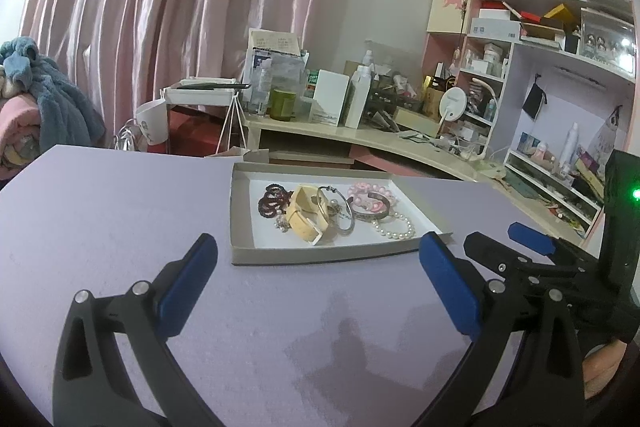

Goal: Organize jewelry

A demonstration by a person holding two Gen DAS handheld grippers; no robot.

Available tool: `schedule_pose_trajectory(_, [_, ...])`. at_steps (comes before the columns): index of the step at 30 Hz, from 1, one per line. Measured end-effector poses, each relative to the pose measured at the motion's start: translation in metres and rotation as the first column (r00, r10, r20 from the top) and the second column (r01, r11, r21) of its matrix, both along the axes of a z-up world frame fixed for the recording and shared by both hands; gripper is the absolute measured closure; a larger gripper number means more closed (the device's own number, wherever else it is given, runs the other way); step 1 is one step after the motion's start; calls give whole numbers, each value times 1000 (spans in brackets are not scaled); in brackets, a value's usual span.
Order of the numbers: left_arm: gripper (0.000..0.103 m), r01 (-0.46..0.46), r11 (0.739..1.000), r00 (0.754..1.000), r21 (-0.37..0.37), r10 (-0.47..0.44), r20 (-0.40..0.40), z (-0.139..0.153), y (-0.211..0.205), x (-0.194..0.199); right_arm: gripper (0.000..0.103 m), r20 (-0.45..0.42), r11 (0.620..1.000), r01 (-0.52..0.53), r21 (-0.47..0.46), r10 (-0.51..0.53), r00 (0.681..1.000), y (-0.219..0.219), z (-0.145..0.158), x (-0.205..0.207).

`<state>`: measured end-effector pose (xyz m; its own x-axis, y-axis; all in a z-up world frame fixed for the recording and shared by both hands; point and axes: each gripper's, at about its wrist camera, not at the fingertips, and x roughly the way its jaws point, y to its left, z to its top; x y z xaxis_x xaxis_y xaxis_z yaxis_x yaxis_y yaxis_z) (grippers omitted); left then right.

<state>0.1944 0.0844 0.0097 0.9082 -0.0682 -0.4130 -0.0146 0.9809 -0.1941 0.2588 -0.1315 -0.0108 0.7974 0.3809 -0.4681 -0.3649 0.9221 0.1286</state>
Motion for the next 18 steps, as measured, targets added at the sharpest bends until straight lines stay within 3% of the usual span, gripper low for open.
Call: schedule_pose_trajectory(18, [2,-12,1000,1000,11,12,9,15,-1,-6,1,26,1000,-1,16,1,1000,0,10,-4])
